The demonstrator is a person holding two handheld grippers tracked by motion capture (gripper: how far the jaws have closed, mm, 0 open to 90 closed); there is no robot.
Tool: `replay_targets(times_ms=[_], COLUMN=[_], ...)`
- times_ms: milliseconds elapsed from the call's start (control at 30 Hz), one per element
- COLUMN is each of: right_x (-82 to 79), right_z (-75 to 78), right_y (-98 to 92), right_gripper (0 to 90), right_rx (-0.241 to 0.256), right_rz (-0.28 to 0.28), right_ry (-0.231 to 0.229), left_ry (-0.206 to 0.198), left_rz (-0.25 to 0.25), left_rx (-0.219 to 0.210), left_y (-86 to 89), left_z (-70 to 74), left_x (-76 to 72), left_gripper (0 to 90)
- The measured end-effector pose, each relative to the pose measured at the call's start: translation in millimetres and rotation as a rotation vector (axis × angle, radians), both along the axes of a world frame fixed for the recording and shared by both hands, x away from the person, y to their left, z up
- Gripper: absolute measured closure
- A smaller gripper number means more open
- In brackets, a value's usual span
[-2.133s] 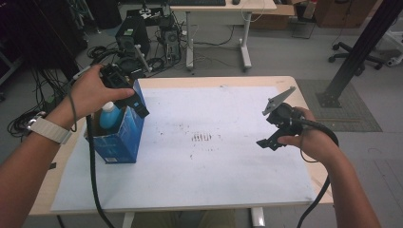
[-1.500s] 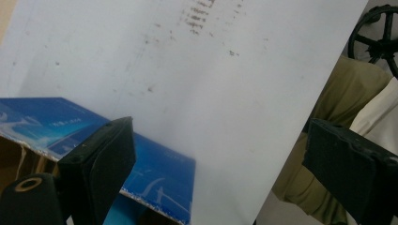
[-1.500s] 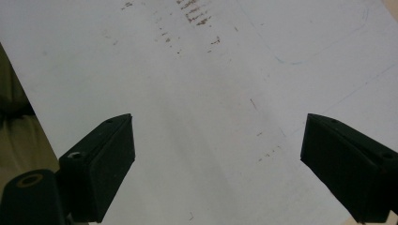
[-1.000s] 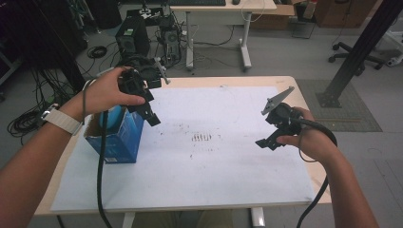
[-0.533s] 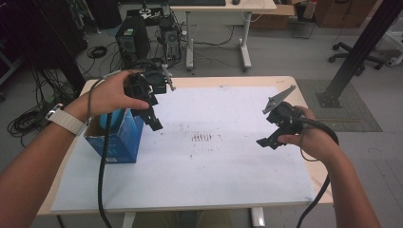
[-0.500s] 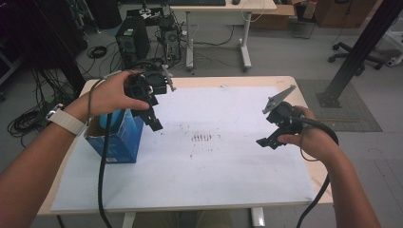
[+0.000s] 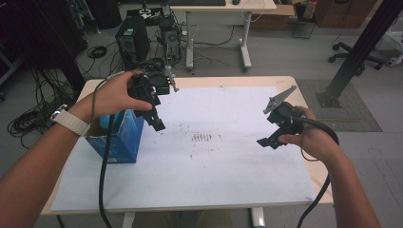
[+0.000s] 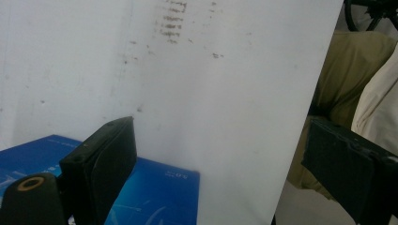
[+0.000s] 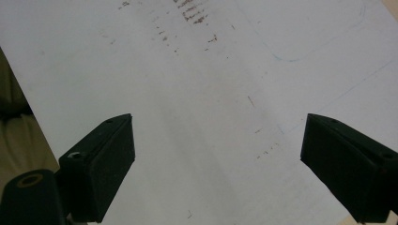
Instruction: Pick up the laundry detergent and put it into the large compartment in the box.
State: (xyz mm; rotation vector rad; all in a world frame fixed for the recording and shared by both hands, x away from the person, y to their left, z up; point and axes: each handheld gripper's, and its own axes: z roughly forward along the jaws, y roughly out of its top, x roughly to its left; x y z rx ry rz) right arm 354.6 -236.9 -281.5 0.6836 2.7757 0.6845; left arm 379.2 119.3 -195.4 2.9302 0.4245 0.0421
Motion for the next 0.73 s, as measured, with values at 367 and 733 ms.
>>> replay_targets(times_ms=[367, 733], right_x=[0.1, -2.5], right_z=[-1.2, -0.8], right_y=[2.1, -0.1], right_gripper=[10.3, 10.2], right_rx=[-0.001, 0.003], right_rz=[0.005, 0.001], right_ry=[0.001, -0.002], left_ry=[-0.006, -0.008], left_rz=[0.009, 0.011], left_rx=[-0.006, -0.007], left_y=[2.6, 2.0], left_z=[1.2, 1.5], left_x=[-0.1, -1.7], left_gripper=[10.9, 10.8])
